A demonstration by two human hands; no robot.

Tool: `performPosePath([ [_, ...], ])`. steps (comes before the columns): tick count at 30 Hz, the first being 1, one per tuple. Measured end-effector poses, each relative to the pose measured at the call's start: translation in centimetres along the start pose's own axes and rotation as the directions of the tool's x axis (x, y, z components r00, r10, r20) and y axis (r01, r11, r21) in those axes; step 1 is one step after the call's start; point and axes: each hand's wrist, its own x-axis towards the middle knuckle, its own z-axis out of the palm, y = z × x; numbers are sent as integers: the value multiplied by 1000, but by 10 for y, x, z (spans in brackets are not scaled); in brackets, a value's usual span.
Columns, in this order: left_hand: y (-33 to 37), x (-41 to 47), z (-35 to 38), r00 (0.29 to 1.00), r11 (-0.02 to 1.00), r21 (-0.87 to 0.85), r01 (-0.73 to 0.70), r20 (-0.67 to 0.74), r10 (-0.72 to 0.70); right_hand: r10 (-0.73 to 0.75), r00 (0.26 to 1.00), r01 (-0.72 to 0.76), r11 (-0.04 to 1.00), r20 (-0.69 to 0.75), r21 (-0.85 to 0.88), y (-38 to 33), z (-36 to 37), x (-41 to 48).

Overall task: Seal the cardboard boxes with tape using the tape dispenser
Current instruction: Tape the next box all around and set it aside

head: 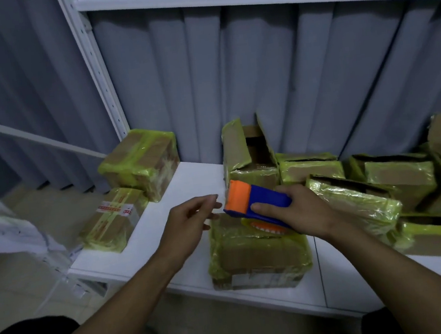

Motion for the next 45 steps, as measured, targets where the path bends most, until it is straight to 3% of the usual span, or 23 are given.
performPosePath([
  [8, 10, -6, 0, 999, 995, -96, -30, -29, 28, -119, 993, 119, 993, 0, 15, 0, 3, -3],
  [13, 12, -9, -3, 999, 993, -114, 34, 6, -34, -130, 991, 130, 991, 14, -9, -2, 1, -6],
  [17, 7, -10, -2, 999, 999, 37, 10, -38, -9, -134, 991, 134, 991, 19, -14, -3, 2, -9],
  [25, 7, -8, -1, 984, 987, -22, 160, 84, -158, -134, 991, 134, 987, 3, -83, -5, 2, -13],
  [28, 10, -9, -1, 981, 981, -27, 191, 45, -189, -132, 991, 132, 985, -1, -111, -3, 1, -13],
  [35, 8, -7, -5, 999, 981, 189, 36, -46, -27, -142, 990, 136, 977, -27, -167, -2, 8, -10],
  [40, 8, -4, -6, 998, 972, 234, -3, -54, 16, -145, 989, 137, 975, -33, -177, -2, 13, -7],
  [45, 9, 1, -13, 998, 979, 200, 38, -63, -26, -132, 991, 130, 964, 9, -230, -7, 13, -6],
])
